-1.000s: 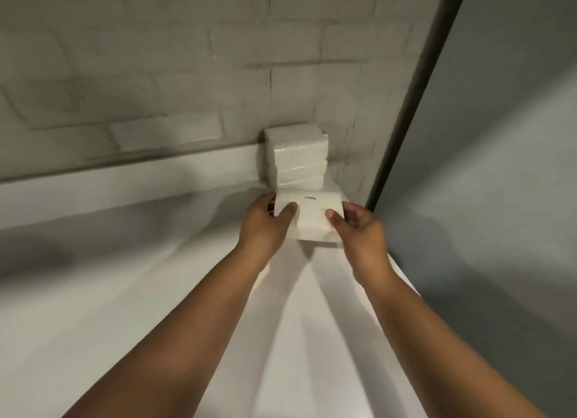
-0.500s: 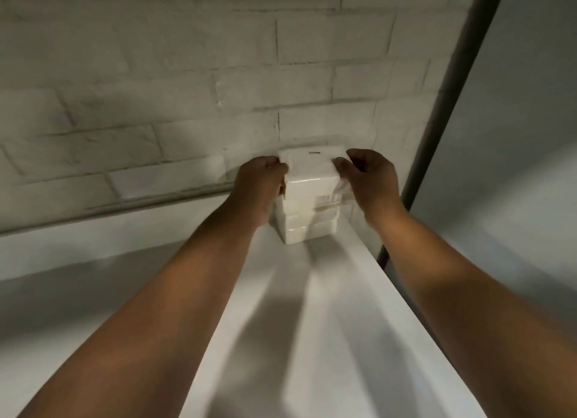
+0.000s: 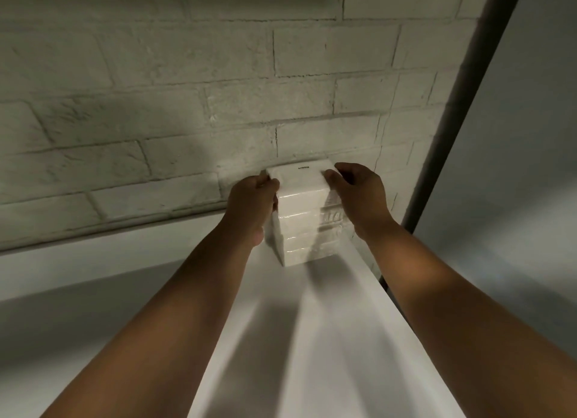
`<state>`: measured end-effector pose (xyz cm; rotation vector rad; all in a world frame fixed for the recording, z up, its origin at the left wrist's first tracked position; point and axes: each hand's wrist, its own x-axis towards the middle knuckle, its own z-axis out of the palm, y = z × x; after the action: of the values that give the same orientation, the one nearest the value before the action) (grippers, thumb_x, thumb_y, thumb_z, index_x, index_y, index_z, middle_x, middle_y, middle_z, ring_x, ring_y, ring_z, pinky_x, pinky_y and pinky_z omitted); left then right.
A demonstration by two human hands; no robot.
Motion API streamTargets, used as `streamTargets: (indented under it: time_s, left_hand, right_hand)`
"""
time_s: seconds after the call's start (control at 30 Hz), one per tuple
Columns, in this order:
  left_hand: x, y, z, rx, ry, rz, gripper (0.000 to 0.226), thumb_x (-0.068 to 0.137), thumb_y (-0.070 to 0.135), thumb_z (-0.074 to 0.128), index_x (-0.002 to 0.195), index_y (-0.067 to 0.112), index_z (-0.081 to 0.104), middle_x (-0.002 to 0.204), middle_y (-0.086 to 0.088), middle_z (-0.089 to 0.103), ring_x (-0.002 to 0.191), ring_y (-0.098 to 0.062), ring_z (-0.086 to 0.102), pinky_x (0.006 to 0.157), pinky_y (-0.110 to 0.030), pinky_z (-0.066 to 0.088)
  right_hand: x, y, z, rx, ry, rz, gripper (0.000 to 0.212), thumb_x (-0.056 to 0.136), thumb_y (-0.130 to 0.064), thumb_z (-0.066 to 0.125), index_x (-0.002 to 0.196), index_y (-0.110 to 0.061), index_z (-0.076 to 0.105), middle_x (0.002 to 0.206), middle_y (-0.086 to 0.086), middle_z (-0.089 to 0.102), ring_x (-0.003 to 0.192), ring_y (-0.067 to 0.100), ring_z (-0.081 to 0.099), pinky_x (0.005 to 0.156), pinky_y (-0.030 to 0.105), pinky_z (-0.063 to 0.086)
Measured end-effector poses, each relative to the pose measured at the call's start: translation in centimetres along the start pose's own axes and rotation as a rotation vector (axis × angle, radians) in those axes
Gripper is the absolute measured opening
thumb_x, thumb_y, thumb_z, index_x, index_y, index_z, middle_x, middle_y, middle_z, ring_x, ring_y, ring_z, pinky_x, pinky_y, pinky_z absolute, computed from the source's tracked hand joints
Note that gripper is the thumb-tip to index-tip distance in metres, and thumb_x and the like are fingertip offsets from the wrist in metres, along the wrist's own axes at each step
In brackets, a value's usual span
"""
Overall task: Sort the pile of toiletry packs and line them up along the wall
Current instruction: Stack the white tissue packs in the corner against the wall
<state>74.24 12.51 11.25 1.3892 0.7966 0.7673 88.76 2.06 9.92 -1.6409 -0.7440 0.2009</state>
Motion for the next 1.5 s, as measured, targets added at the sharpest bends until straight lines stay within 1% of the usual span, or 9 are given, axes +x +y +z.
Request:
streamTargets:
  time_s: [0.1, 0.23, 0.37, 0.53, 0.63, 0.7, 0.87, 1.1, 1.5]
  left_hand:
    - [0.0, 0.0, 0.0, -0.01, 0.01, -0.009, 0.018, 0.088, 0.016, 0.06, 0.071, 0.021, 0.063, 0.091, -0.014, 0.062, 0.088, -0.026, 0.06, 0.094, -0.05, 0.047]
    - [-0.1, 0.1, 0.1, -0.007, 0.016, -0.002, 0.016, 0.09, 0.02, 0.058, 0.075, 0.019, 0.063, 0.091, -0.014, 0.063, 0.087, -0.025, 0.06, 0.094, -0.049, 0.047]
    - [-0.5, 0.5, 0.4, 0.046, 0.046, -0.011, 0.019, 0.093, 0.023, 0.056, 0.074, 0.019, 0.058, 0.075, -0.006, 0.058, 0.069, -0.016, 0.054, 0.071, -0.029, 0.049]
    - [-1.1, 0.9, 0.7, 0.078, 0.057, -0.021, 0.021, 0.094, 0.027, 0.053, 0.073, 0.022, 0.052, 0.073, 0.002, 0.051, 0.065, -0.009, 0.047, 0.061, -0.024, 0.039]
    - [-1.3, 1.1, 0.6, 0.094, 0.073, -0.021, 0.018, 0.095, 0.029, 0.051, 0.08, 0.02, 0.056, 0.074, 0.004, 0.053, 0.066, -0.008, 0.048, 0.06, -0.024, 0.039]
    - [-1.5, 1.4, 0.3, 0.118, 0.095, -0.021, 0.024, 0.095, 0.032, 0.05, 0.106, 0.014, 0.06, 0.08, 0.005, 0.055, 0.067, -0.006, 0.048, 0.058, -0.023, 0.037]
    - [-2.9, 1.8, -1.0, 0.233, 0.166, 0.018, 0.052, 0.09, 0.045, 0.052, 0.136, 0.022, 0.043, 0.138, 0.001, 0.045, 0.112, -0.017, 0.049, 0.086, -0.028, 0.037]
    - [-7.3, 2.1, -5.1, 0.429, 0.268, 0.162, 0.049, 0.087, 0.046, 0.053, 0.131, 0.026, 0.048, 0.139, -0.002, 0.044, 0.128, -0.022, 0.041, 0.105, -0.04, 0.037]
    - [-16.9, -1.0, -18.7, 0.584, 0.382, 0.131, 0.042, 0.091, 0.042, 0.053, 0.129, 0.024, 0.052, 0.135, -0.001, 0.049, 0.118, -0.021, 0.05, 0.104, -0.038, 0.039]
  right_hand:
    - [0.1, 0.0, 0.1, -0.011, -0.009, 0.018, 0.032, 0.085, -0.042, 0.066, 0.102, -0.016, 0.07, 0.092, 0.003, 0.07, 0.086, 0.015, 0.064, 0.077, 0.025, 0.051]
    - [-0.2, -0.7, 0.1, -0.022, -0.005, 0.007, 0.025, 0.089, -0.035, 0.063, 0.09, -0.01, 0.069, 0.085, 0.017, 0.066, 0.068, 0.013, 0.054, 0.067, 0.026, 0.045]
    - [-0.4, -1.4, 0.2, -0.018, -0.015, 0.019, 0.029, 0.092, -0.031, 0.06, 0.087, -0.003, 0.067, 0.089, 0.024, 0.064, 0.069, 0.021, 0.054, 0.072, 0.034, 0.048]
    - [-0.6, -1.8, -0.1, -0.007, -0.007, 0.047, 0.041, 0.094, -0.034, 0.056, 0.1, 0.005, 0.063, 0.104, 0.026, 0.063, 0.098, 0.039, 0.059, 0.093, 0.05, 0.049]
    - [-1.0, -2.0, -0.4, -0.039, -0.02, 0.054, 0.049, 0.09, -0.051, 0.056, 0.117, -0.01, 0.064, 0.119, 0.009, 0.065, 0.112, 0.023, 0.059, 0.101, 0.043, 0.046]
    - [-1.5, -2.4, -0.8, -0.078, -0.001, 0.037, 0.052, 0.09, -0.052, 0.056, 0.129, -0.018, 0.057, 0.133, -0.001, 0.056, 0.124, 0.015, 0.049, 0.107, 0.035, 0.039]
    - [-3.8, -4.2, -0.6, -0.281, 0.061, -0.229, 0.043, 0.091, -0.043, 0.06, 0.125, -0.017, 0.06, 0.131, -0.001, 0.056, 0.122, 0.013, 0.049, 0.102, 0.023, 0.035]
    - [-9.1, -6.5, 2.1, -0.445, -0.035, -0.485, 0.035, 0.088, -0.033, 0.065, 0.118, -0.015, 0.064, 0.126, 0.006, 0.06, 0.121, 0.025, 0.051, 0.101, 0.024, 0.031]
    - [-19.5, -8.6, 10.4, -0.386, -0.417, -0.459, 0.039, 0.087, -0.035, 0.065, 0.122, -0.019, 0.062, 0.126, 0.0, 0.061, 0.117, 0.022, 0.053, 0.099, 0.037, 0.044]
